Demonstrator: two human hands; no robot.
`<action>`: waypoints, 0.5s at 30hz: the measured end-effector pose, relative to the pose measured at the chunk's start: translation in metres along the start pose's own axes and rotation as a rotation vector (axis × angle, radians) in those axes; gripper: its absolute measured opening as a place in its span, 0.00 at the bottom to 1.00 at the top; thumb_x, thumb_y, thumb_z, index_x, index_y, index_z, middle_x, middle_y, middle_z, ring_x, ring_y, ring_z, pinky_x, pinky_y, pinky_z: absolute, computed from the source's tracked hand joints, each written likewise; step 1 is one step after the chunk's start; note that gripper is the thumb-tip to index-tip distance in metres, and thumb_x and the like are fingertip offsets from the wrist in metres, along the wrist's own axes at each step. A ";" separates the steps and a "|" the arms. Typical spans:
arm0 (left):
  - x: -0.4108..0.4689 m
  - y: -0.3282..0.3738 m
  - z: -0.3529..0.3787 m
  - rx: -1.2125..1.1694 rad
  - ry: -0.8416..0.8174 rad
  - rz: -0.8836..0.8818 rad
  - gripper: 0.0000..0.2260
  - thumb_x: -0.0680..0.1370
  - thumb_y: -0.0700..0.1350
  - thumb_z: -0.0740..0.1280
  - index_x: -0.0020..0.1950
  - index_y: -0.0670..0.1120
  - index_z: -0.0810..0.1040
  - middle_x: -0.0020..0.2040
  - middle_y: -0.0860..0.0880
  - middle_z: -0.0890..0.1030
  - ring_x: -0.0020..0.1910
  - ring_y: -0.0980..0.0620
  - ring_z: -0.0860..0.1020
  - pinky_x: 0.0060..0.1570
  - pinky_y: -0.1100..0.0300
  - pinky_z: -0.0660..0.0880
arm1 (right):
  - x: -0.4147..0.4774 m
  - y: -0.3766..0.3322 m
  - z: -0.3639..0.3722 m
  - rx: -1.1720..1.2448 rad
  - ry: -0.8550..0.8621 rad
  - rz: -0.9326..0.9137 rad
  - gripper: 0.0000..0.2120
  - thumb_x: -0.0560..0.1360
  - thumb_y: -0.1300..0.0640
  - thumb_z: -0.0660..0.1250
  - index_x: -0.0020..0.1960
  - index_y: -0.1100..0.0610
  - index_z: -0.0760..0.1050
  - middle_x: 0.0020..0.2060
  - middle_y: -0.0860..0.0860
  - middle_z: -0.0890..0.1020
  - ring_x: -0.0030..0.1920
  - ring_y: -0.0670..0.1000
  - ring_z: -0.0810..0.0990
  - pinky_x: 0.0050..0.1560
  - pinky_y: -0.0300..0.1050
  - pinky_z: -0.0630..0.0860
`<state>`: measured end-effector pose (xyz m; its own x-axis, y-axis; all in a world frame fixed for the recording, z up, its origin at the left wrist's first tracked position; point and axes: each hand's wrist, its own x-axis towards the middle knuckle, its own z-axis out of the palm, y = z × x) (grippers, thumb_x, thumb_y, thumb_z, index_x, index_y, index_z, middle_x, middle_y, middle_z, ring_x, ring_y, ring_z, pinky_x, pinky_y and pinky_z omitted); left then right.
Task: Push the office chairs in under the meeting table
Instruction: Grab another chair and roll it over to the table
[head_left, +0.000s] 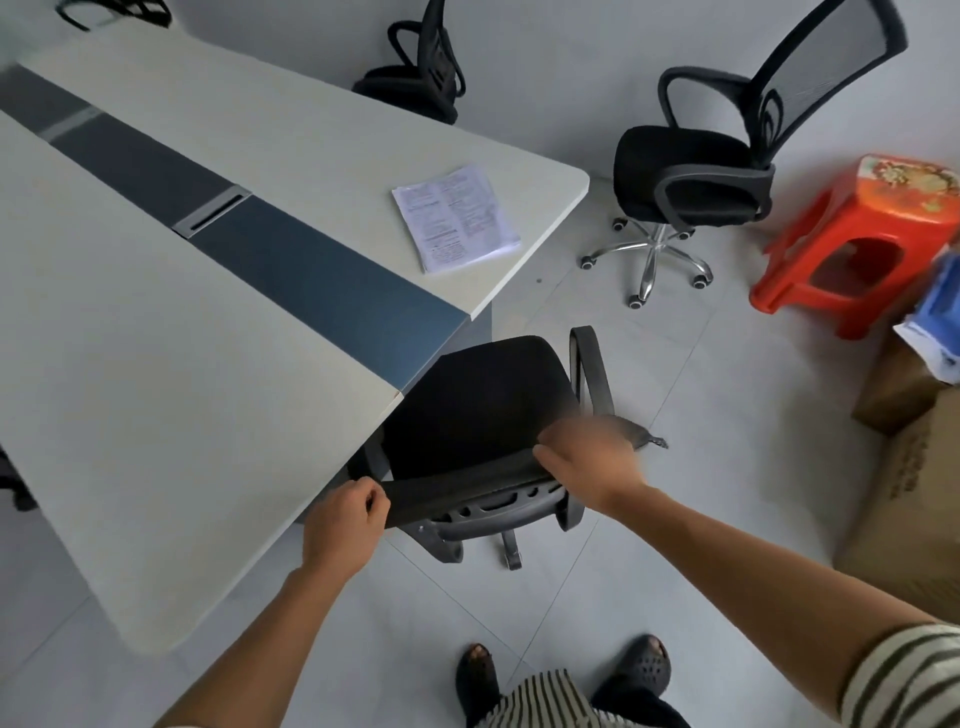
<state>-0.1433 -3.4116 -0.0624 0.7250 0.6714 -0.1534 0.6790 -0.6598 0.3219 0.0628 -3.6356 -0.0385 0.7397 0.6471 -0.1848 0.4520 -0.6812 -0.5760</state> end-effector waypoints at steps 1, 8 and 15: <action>-0.004 0.016 -0.002 -0.070 -0.016 -0.032 0.07 0.77 0.46 0.61 0.49 0.46 0.78 0.41 0.48 0.81 0.38 0.50 0.77 0.38 0.55 0.76 | -0.006 0.007 -0.010 0.161 -0.013 -0.010 0.10 0.75 0.47 0.64 0.51 0.49 0.79 0.43 0.44 0.82 0.43 0.44 0.80 0.46 0.43 0.78; -0.056 0.182 0.010 -0.637 -0.077 0.017 0.06 0.76 0.44 0.66 0.51 0.51 0.79 0.42 0.52 0.83 0.44 0.57 0.80 0.43 0.62 0.78 | -0.063 0.119 -0.105 0.420 0.127 0.080 0.04 0.75 0.54 0.67 0.48 0.48 0.79 0.38 0.41 0.83 0.39 0.42 0.81 0.37 0.34 0.76; -0.051 0.301 0.051 -0.770 -0.403 0.090 0.06 0.75 0.44 0.67 0.49 0.54 0.80 0.42 0.48 0.85 0.46 0.53 0.82 0.48 0.62 0.78 | -0.117 0.244 -0.170 0.441 0.259 0.392 0.03 0.74 0.57 0.69 0.45 0.52 0.81 0.37 0.47 0.85 0.38 0.44 0.84 0.42 0.41 0.78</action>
<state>0.0299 -3.6613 -0.0055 0.8564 0.3610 -0.3692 0.4566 -0.1955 0.8680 0.1710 -3.9356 -0.0221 0.9296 0.2378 -0.2816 -0.0829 -0.6096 -0.7884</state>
